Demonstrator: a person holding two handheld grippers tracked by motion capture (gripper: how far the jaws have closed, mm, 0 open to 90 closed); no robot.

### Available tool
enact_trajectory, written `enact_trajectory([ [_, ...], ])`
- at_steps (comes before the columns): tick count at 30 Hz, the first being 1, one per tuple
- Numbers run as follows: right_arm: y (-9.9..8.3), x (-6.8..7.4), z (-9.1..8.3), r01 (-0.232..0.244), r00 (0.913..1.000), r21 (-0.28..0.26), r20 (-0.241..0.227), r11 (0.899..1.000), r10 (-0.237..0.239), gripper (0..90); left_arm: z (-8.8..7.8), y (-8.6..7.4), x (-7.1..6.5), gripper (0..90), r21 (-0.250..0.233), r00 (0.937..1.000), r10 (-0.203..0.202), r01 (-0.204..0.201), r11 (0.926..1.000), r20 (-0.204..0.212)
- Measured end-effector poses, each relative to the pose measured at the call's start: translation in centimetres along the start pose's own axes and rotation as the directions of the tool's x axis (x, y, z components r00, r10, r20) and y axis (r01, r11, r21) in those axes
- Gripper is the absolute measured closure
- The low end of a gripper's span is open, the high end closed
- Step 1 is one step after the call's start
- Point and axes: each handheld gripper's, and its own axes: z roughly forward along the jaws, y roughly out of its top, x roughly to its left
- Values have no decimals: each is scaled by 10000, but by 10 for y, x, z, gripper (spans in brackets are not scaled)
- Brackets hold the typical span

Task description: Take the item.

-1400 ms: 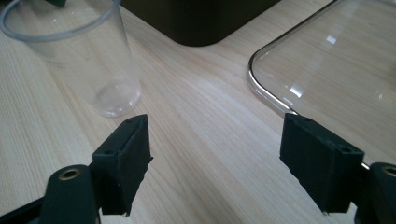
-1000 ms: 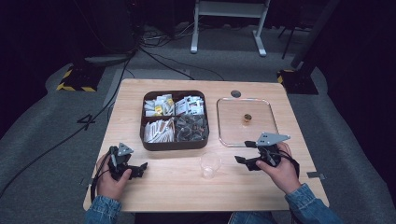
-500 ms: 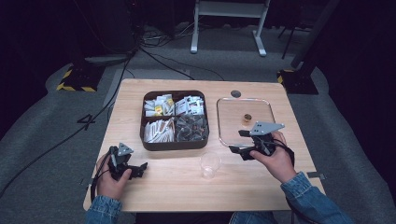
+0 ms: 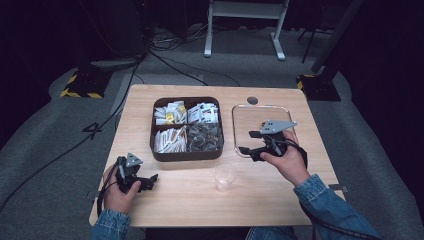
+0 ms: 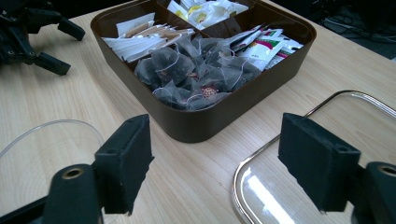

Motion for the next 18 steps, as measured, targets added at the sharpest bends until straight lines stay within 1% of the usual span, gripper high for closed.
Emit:
enact_trajectory([
  [3,3,0,3,-70,10000,60,-20,10000,70,291,0,0,0,4,1,10000,-8,8,10000,10],
  [5,8,1,6,-82,9999,-9,-95,10000,82,299,0,0,0,5,10,10000,-7,7,10000,7],
  [8,18,1,12,-21,9997,-72,-246,10000,19,313,0,0,0,5,12,10000,-6,6,10000,5],
  [9,18,1,12,-21,9997,-72,-246,10000,19,313,0,0,0,5,12,10000,-6,6,10000,5],
  [12,26,3,17,108,9994,-102,-339,9999,-112,312,0,0,0,5,10,10000,-10,10,10000,6],
  [14,32,4,22,206,9993,-154,-294,9997,-210,293,0,0,0,5,10,10000,-8,8,10000,7],
  [18,36,4,25,206,9993,-132,-301,9997,-210,291,0,0,0,5,15,10000,-14,14,10000,3],
])
